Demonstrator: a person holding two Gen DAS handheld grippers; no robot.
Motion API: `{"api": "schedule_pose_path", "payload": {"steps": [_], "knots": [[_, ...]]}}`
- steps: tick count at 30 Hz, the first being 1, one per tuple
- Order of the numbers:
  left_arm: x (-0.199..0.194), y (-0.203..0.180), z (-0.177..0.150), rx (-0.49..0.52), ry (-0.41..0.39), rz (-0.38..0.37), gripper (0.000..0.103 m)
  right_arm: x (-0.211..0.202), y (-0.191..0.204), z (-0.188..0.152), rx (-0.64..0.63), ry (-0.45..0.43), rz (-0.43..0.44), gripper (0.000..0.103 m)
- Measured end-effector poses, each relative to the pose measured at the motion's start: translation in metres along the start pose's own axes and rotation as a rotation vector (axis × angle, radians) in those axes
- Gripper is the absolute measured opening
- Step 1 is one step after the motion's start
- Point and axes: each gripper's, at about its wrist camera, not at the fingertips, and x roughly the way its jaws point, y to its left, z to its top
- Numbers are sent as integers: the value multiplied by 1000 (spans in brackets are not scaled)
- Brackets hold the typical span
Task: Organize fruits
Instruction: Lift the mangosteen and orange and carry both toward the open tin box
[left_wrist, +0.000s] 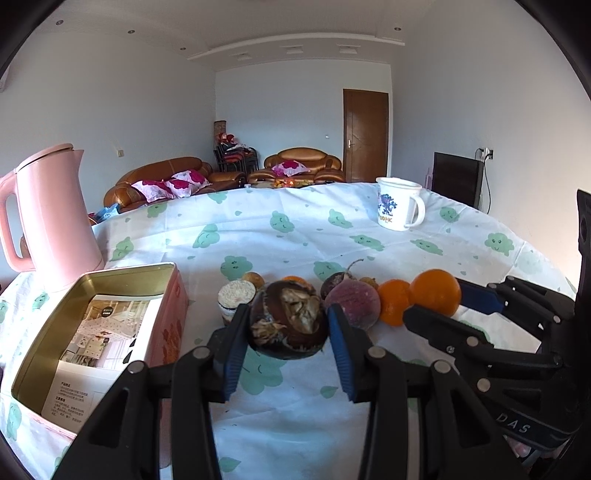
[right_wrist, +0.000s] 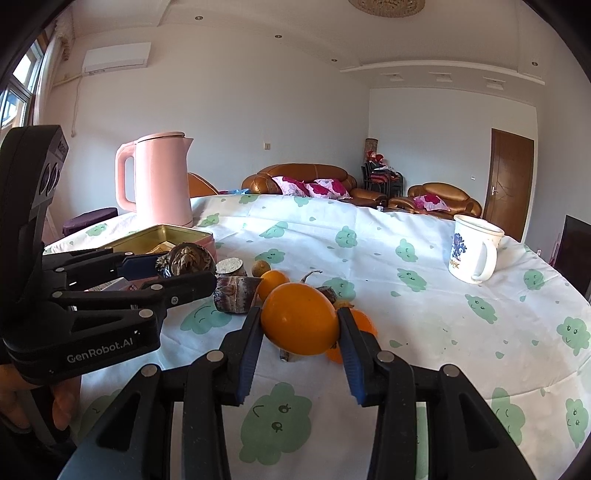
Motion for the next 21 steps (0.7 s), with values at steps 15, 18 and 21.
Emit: {"api": "schedule_pose_path", "payload": {"steps": [15,18,21], "knots": [[-13,-2,-1,6,-67,29,44,-6,1,-1,-3,-41,-2,42],[-15,-2,-1,9,-77,38,44,-8,0,-1,0,-54,-3,42],[-19,-1,-2,13,-90,45,44,-8,0,-1,-3,-62,3,42]]}}
